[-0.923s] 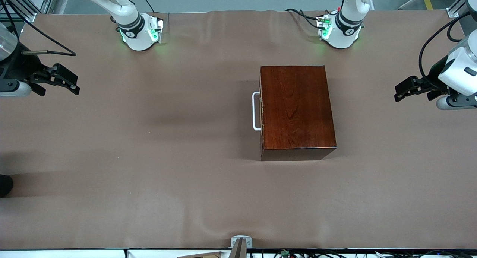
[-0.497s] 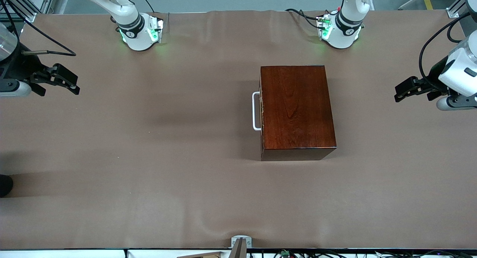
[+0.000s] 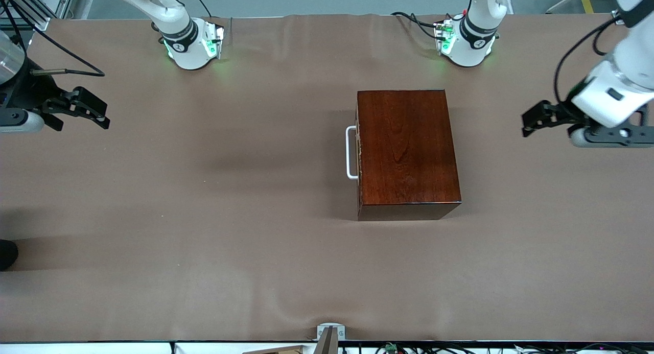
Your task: Open drawer, take yellow block, close drawer
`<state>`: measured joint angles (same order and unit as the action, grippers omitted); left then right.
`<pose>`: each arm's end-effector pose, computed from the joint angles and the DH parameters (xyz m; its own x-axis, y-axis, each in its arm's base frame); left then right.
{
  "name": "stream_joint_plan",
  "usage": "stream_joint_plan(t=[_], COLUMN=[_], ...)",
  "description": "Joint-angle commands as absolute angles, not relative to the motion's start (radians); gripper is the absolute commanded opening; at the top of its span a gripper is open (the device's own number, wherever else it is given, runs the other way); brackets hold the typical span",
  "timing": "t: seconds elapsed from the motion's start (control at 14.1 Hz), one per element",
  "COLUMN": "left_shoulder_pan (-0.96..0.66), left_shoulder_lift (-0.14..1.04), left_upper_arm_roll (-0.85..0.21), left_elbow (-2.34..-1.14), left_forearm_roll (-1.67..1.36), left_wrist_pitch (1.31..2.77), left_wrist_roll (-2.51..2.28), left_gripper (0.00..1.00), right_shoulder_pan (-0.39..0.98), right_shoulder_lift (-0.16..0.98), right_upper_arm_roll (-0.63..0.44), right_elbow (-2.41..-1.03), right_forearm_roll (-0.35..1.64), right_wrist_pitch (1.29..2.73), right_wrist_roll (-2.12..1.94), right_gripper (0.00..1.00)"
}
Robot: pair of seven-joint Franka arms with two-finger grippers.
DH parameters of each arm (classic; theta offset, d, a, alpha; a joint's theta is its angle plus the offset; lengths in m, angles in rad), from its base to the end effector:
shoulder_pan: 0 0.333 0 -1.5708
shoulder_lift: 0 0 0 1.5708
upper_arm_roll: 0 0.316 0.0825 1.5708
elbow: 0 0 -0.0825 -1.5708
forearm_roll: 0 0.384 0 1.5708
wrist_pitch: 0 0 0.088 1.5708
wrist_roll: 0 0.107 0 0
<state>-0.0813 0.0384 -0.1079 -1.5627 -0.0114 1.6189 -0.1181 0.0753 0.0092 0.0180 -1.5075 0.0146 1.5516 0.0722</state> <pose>0.5605 -0.1073 0.6111 0.9974 -0.0703 0.0161 -0.0706 -0.9973 0.0175 0.5535 0.0533 0.6475 0.9992 0.0213 0.0337 0.0219 -0.9996 -0.0172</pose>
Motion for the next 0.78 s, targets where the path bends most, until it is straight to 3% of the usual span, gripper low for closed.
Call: stream_joint_plan(t=[0.0,0.28,0.57,0.71], left_shoulder_pan=[-0.086,-0.123,-0.320,-0.403], left_shoulder_lift=[0.075,0.190,0.345,0.394], left_upper_arm_roll=[-0.216,-0.411,-0.417,-0.413], left_elbow=[-1.485,-1.395,-1.260,-1.247], left_forearm_roll=[-0.031,-0.029,-0.025,-0.015], left_wrist_pitch=[1.614,1.609,1.623,1.678], left_wrist_roll=[-0.182,-0.567,-0.912,-0.971], left_gripper=[1.00,1.00,1.00,1.00], right_shoulder_pan=[0.081,0.077,0.080,0.080], right_shoulder_lift=[0.011,0.011,0.011,0.011], right_upper_arm_roll=[0.017,0.017,0.017,0.017], right_elbow=[-1.500,-1.502,-1.500,-1.502], right_forearm_roll=[0.000,0.000,0.000,0.000], right_wrist_pitch=[1.552,1.543,1.548,1.546], right_wrist_roll=[0.086,0.086,0.086,0.086], right_gripper=[1.00,1.00,1.00,1.00])
